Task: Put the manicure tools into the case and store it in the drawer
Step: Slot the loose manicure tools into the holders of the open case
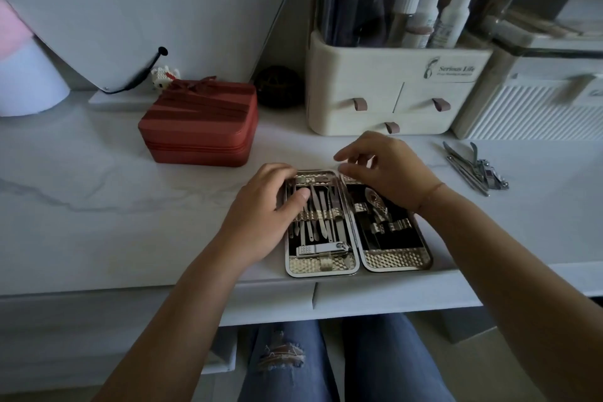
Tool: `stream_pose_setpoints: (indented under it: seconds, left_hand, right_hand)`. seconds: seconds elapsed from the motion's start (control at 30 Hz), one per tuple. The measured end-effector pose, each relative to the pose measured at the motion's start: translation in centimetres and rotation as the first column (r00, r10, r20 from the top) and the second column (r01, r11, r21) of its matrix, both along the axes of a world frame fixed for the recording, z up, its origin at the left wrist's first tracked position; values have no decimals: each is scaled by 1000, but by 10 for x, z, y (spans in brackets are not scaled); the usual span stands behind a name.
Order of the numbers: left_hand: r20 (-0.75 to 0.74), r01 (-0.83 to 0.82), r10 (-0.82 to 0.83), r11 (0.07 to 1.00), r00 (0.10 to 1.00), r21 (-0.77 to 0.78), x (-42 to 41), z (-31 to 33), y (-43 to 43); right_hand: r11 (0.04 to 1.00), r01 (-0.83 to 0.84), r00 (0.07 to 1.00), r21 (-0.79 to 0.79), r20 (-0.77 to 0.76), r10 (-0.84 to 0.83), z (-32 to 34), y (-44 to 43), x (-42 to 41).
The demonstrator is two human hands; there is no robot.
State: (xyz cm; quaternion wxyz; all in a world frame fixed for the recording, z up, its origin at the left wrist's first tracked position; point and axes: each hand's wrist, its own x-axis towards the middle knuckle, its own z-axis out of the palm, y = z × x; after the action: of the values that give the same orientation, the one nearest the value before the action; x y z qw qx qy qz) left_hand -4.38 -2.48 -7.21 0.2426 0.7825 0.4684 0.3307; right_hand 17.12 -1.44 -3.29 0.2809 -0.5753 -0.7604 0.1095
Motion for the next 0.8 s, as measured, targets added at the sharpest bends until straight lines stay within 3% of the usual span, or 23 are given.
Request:
stream_pose_setpoints:
  seconds: [0.13,0.27,0.57,0.7,0.8]
  left_hand:
    - [10,5,-5,1000,1000,6,0,-1,-1]
    - [13,2,-2,1000,1000,11,1,-2,1]
    - [45,2,-2,1000,999,-21,-1,-6,2]
    - [42,-1,2,1000,999,-23,0,-5,1]
    - [41,0,1,1000,999,-24,0,-4,0]
  right_hand:
    - [925,357,934,132,-54,-353,0,-20,57]
    - [792,607,793,63,15,-609,-4,-41,106]
    - [791,610,787,-50,160,-596,-11,-41,116]
    - [812,565,789,-144,381,-482,2,-32,115]
    - [833,498,817,-241,454,-357,8,-27,110]
